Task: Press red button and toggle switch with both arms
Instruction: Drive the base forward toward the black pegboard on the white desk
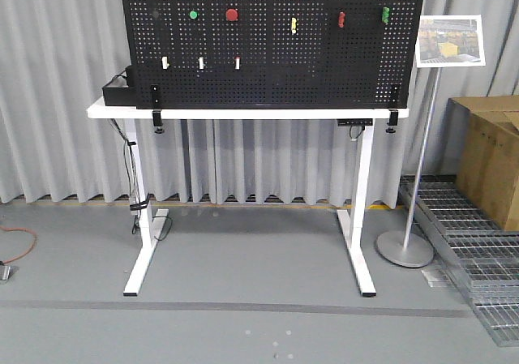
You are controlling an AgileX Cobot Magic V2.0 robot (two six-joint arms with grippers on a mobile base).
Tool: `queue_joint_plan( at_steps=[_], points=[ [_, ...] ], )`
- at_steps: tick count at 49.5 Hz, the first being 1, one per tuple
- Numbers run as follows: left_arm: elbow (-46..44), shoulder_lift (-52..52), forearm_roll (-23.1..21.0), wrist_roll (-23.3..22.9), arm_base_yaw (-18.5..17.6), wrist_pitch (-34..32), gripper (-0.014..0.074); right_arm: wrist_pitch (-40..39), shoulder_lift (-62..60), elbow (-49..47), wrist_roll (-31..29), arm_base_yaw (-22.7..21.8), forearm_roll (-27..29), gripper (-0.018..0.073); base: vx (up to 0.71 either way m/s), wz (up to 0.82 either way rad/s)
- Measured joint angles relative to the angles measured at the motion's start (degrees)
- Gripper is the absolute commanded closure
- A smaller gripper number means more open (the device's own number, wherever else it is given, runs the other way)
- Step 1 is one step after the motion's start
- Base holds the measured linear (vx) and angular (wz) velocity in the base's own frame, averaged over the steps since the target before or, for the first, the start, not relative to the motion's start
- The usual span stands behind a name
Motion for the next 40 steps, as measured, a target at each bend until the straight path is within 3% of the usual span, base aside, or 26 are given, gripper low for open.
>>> queue_joint_plan(
  at_steps=[40],
  points=[
    [0.00,0.00,0.00,0.00,0.05,0.00,0.0594,0.00,0.00,0.00,0.00,0.00,0.00,0.0562,0.04,0.00]
  ],
)
